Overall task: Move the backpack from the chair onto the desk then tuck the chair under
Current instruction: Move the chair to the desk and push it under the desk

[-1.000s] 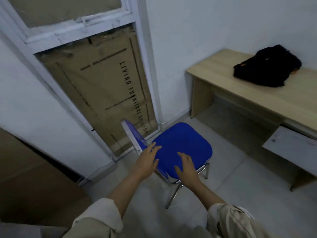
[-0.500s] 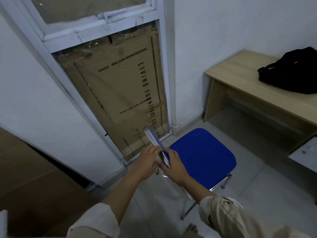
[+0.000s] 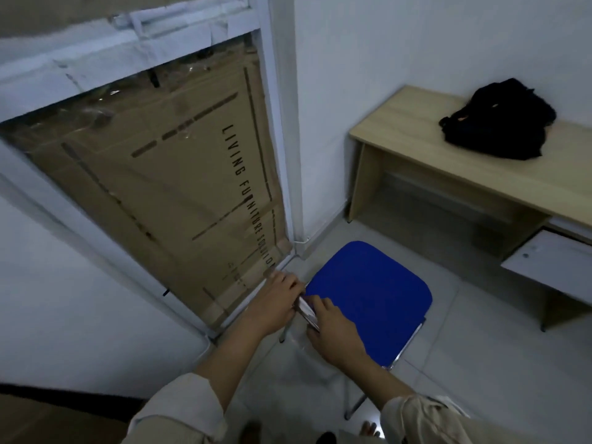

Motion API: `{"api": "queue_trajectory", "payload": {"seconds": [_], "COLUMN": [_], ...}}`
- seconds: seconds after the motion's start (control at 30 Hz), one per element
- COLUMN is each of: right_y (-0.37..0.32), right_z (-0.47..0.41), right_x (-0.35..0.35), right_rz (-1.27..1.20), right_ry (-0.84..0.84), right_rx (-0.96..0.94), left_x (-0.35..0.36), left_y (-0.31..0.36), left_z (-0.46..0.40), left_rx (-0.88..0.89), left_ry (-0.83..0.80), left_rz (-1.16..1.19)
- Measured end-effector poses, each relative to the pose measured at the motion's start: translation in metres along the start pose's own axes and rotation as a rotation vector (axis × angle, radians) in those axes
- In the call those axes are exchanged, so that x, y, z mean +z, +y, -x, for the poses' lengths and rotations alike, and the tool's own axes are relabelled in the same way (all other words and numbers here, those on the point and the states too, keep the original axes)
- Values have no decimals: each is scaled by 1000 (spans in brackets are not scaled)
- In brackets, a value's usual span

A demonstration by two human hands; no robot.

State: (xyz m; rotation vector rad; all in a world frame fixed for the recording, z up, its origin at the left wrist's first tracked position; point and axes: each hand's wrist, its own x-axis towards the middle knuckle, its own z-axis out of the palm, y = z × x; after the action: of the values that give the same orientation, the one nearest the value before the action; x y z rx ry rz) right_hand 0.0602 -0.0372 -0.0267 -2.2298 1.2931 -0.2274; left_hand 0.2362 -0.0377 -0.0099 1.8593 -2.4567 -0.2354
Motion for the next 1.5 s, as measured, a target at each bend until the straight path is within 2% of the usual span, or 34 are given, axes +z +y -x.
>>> {"api": "queue_trajectory", "payload": {"seconds": [0.1,0.23,0.33,0.47,0.6,0.83,1.0,1.13,1.5], "right_y": [-7,-18,-22,-35,-41,-34,-25,-16,38], "right_z": [1,9,11,19,22,16,10,6,-24], "right_x": [2,6,5,12,11,17,19,13,-24], "right_rz": [145,222,265,198,202,322,507,545,564], "right_ry": [63,138,186,275,246,263,382,460,466], "right_rx": [60,209,297,458,531,549,476,439,430], "left_x": [0,-6,-12,-18,-20,-11,-11,-9,-3], "left_y": [-10,-20,-20,-22,-25,-40,-46,-44,-23], "left_z": [-18,-32,-38,-39,-48,-59,-68,-80,-148], "left_rx": [110,311,363,417,481,558,606,634,635], "left_ry": [-86,-233,-259,-351,-418,-384,-285,-198,-133], "left_rz": [-52,-75,-73,-105,-147,-25,89,120,113]}}
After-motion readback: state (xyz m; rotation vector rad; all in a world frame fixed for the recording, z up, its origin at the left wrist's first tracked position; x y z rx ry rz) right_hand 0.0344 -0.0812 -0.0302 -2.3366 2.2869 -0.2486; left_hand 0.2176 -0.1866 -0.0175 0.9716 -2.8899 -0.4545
